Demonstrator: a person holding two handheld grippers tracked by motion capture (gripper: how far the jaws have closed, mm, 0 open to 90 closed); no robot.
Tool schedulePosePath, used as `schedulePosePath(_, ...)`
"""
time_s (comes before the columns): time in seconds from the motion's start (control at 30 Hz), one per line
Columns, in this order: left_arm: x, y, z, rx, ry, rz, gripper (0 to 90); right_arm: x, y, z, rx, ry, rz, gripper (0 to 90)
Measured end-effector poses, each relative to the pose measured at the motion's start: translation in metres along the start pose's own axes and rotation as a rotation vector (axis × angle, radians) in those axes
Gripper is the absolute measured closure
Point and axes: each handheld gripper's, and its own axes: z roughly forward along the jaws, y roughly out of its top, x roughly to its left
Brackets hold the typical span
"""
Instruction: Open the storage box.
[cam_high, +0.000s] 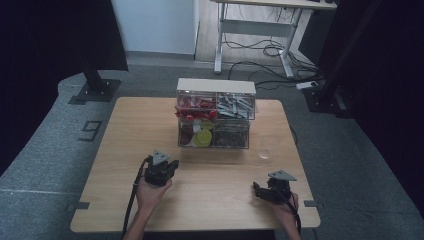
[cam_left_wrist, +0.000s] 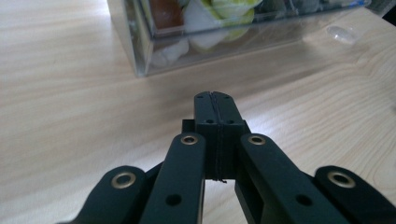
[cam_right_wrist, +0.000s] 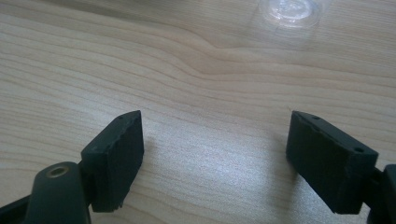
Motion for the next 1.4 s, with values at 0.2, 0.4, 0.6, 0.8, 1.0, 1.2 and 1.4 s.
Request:
schedulePosePath(0.2, -0.005, 0.012, 0.004, -0.007, -0.019, 0.011, 90.0, 0.000, 0.000, 0.000, 0.000, -0.001, 0.002, 19.8)
schedulePosePath(0.4, -0.011, 0.018, 0.007, -0.001, -0.042, 0.026, 90.0, 0.000, 0.000, 0.000, -0.001, -0.001, 0.003, 20.0)
schedulePosePath(0.6, -0.012, 0.023, 0.007, -0.003, -0.053, 0.023, 90.0, 0.000, 0.000, 0.000, -0.001, -0.001, 0.002, 20.1)
schedulePosePath(0.8, -0.014, 0.028, 0.012, 0.014, -0.061, 0.021, 90.0, 0.000, 0.000, 0.000, -0.001, -0.002, 0.001, 20.1)
schedulePosePath(1.0, -0.014, 0.029, 0.019, 0.025, -0.072, 0.013, 90.0, 0.000, 0.000, 0.000, -0.001, -0.003, 0.001, 20.1)
schedulePosePath(1.2, -0.014, 0.030, 0.024, 0.025, -0.070, 0.008, 90.0, 0.000, 0.000, 0.000, -0.001, -0.003, 0.001, 20.1)
schedulePosePath(1.4, -0.014, 0.031, 0.033, 0.044, -0.068, -0.001, 90.0, 0.000, 0.000, 0.000, -0.001, -0.004, 0.001, 20.1)
